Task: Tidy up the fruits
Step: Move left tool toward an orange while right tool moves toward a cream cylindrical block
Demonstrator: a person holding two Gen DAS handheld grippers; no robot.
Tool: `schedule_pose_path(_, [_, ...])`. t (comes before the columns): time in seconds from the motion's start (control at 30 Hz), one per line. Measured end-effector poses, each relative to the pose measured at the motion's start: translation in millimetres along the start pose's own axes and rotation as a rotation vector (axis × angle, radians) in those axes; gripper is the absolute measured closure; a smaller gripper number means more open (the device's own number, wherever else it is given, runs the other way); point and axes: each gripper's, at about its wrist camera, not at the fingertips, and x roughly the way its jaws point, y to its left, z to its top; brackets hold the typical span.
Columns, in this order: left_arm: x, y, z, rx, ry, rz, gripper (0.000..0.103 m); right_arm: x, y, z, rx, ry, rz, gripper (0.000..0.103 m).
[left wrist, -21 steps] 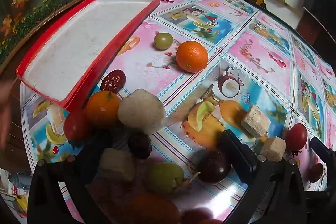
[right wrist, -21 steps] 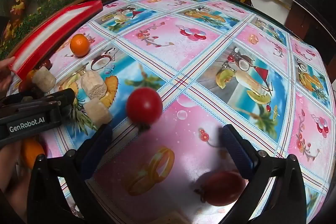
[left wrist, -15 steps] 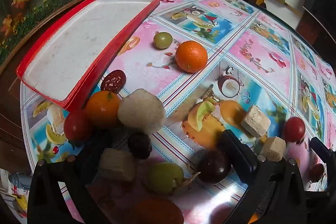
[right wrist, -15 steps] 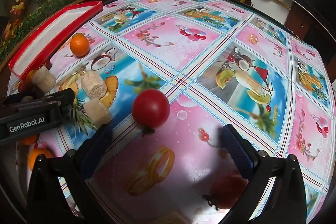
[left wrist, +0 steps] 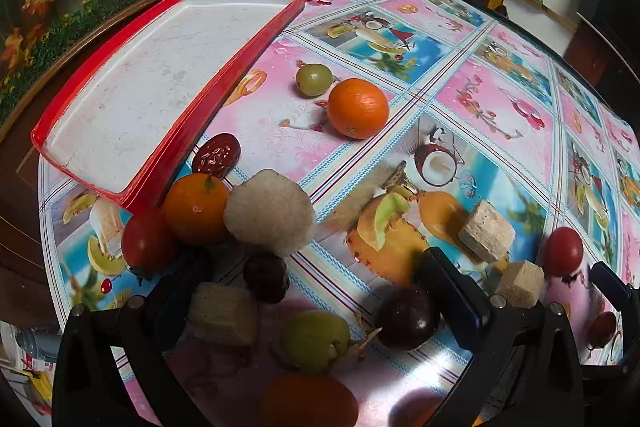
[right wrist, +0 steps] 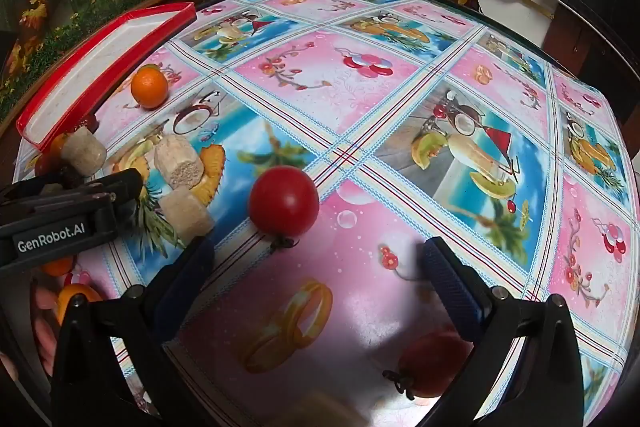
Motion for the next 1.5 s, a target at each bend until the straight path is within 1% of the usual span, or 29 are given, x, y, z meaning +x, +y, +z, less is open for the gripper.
schedule_pose_path(0.07, [-3,2,-1,0.020,0.015,-0.028,0.001,1,0,0,0.000,0.000,0.000,0.000])
schedule_pose_path(0.13, [-10,5,-4,0.047,-0.006,-0.032,0.001,0,-1,0,-0.005,0.012,0.011,0.000])
schedule_pose_path(0.2, [-28,7,-7,0.085,-0.033,-0.064,0.001,-7,-3,-4,0.017,0.010,0.011,0.000])
schedule_pose_path(0.33, [-58,14,-12,0.123,-0.044,-0.125,0.001,-44,-6,-8,0.028,-0.066,0.026,0.000])
schedule_pose_path(0.37, [-65,16,-16,0.124,-0.051,-0.131,0.001,-59,-7,-9,0.036,-0.098,0.037,0.000])
schedule_pose_path(0.43, [-74,22,-19,0.122,-0.048,-0.142,0.001,-81,-9,-12,0.053,-0.135,0.055,0.000])
schedule_pose_path(0.6, [-85,24,-26,0.132,-0.034,-0.163,0.001,-107,-6,-25,0.046,-0.152,0.062,0.000])
schedule_pose_path(0.87, [-92,16,-35,0.161,-0.030,-0.174,0.001,-119,-3,-43,0.037,-0.122,0.063,0.000])
schedule_pose_path(1.27, [-96,12,-47,0.170,-0.019,-0.170,0.001,-121,-2,-50,0.011,-0.101,0.074,0.000])
schedule_pose_path(1.5, [-96,12,-47,0.166,-0.013,-0.165,0.001,-120,-2,-52,0.015,-0.096,0.078,0.000])
